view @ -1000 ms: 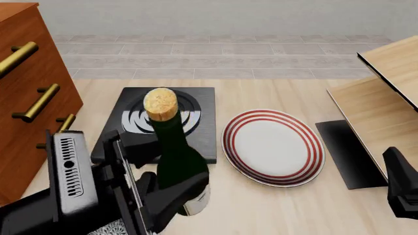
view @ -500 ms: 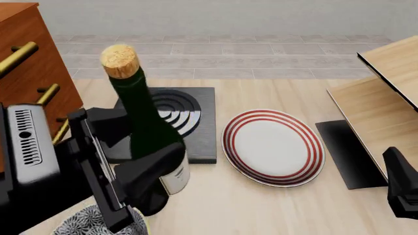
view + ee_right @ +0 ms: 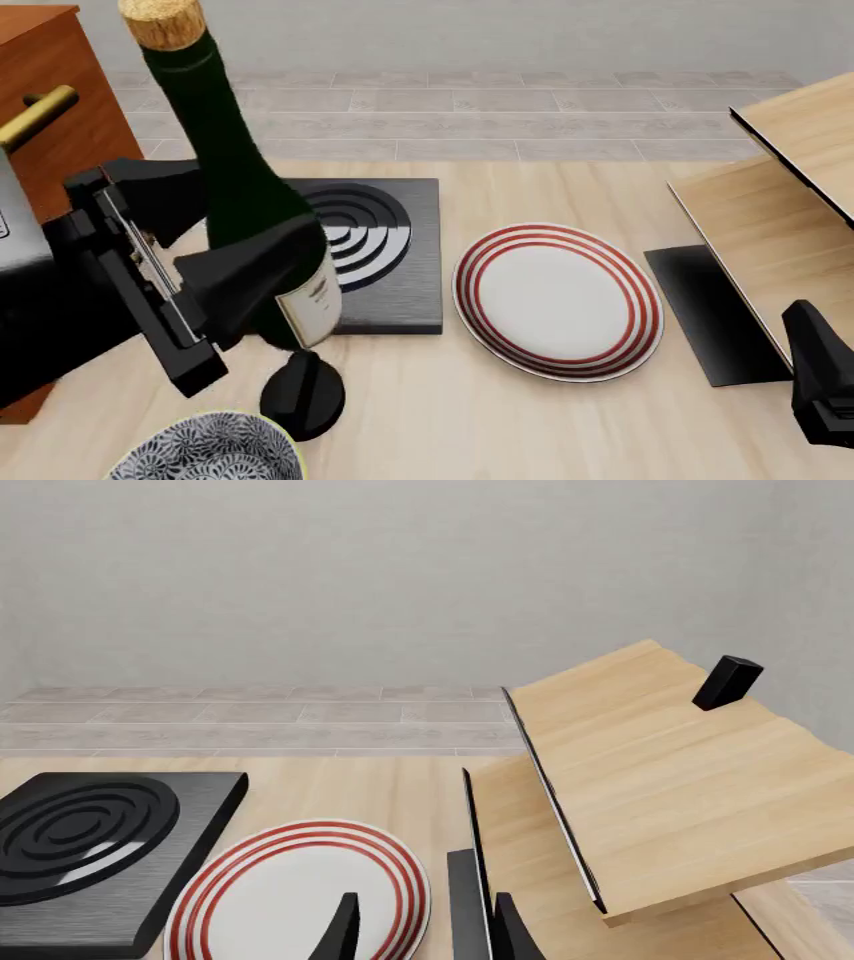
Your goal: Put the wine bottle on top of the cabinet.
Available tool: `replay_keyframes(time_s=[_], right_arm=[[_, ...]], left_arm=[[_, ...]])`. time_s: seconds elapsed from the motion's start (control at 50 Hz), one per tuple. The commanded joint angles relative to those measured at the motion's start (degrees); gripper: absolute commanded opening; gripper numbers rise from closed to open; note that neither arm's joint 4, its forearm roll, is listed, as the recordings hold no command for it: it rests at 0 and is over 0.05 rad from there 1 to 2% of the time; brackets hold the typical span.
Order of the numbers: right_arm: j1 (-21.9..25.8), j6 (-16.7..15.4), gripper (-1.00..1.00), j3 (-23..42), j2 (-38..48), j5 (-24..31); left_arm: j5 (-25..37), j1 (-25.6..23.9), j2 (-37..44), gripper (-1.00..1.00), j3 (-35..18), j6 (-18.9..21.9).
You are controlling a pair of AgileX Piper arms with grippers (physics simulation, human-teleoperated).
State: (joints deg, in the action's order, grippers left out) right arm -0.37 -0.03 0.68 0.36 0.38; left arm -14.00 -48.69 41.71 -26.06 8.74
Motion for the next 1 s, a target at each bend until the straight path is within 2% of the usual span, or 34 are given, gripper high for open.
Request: replay_keyframes(time_s=[0.02, 0.52, 0.7, 0.86, 1.0], right_arm=[[0.0, 0.0, 1.0, 0.0, 0.0, 0.0], [0.0, 0.0, 1.0, 0.0, 0.0, 0.0], [0.0, 0.0, 1.0, 0.0, 0.0, 0.0], [0.0, 0.0, 1.0, 0.0, 0.0, 0.0], [0.0, 0.0, 1.0, 0.0, 0.0, 0.0]], left_arm=[[4.4, 4.6, -2.6, -1.0, -3.4, 0.8], [11.5, 15.9, -4.5, -1.0, -10.9, 2.2], [13.4, 18.9, -4.2, -1.0, -13.9, 1.9], [15.6, 24.5, -4.5, -1.0, -16.1, 1.1], [17.5, 26.9, -4.6, -1.0, -18.5, 1.4]])
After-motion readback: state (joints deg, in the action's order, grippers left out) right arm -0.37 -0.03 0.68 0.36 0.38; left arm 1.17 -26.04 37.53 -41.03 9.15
